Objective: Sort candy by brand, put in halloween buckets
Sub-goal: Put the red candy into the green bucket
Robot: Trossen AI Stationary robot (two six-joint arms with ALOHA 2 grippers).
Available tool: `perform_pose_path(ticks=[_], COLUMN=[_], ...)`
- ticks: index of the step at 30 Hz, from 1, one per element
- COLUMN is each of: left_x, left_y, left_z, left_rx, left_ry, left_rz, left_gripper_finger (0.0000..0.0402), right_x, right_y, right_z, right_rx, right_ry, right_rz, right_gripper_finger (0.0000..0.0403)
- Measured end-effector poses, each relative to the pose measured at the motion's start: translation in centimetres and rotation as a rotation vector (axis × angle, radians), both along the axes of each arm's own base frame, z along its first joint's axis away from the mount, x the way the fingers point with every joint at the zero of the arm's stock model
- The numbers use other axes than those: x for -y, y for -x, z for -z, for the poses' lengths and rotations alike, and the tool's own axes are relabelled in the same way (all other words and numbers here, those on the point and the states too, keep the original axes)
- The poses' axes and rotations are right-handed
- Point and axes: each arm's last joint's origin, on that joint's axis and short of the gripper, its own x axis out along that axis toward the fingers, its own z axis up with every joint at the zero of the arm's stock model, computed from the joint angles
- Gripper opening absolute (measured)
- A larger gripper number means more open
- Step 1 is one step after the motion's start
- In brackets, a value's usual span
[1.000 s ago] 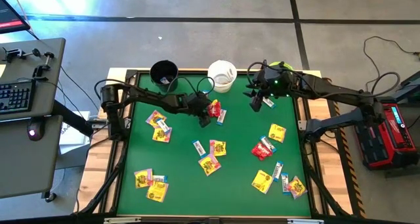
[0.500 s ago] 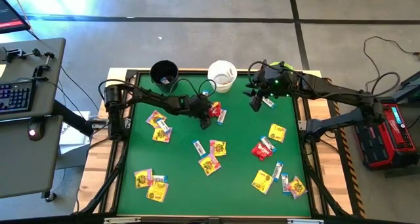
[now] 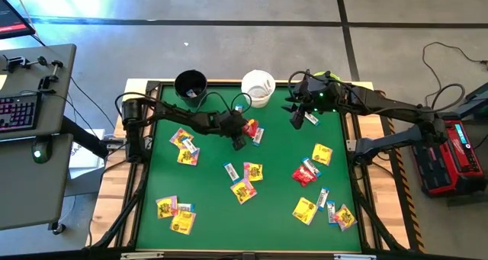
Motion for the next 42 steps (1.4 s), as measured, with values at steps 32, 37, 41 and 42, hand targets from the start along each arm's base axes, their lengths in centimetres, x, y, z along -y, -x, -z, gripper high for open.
perform_pose_path(ticks=[32,37,41,42], left_x=[-1.7,-1.6,-1.6,-1.6], left_y=[0.7,0.6,0.5,0.4], left_z=[-8.0,-8.4,-8.9,-9.0], left_rx=[0.457,0.49,0.527,0.536], left_ry=[0.718,0.765,0.769,0.765], left_rz=[0.196,0.267,0.321,0.327], left_gripper_finger=[0.0,0.0,0.0,0.0], right_x=[-3.2,-3.2,-3.3,-3.4], right_y=[-7.8,-8.6,-8.9,-8.9], right_z=[7.7,8.3,8.1,8.0], right_rx=[-0.333,-0.325,-0.274,-0.261], right_ry=[0.17,0.177,0.166,0.148], right_rz=[-0.387,-0.391,-0.431,-0.451], right_gripper_finger=[0.0158,0.0172,0.017,0.0169])
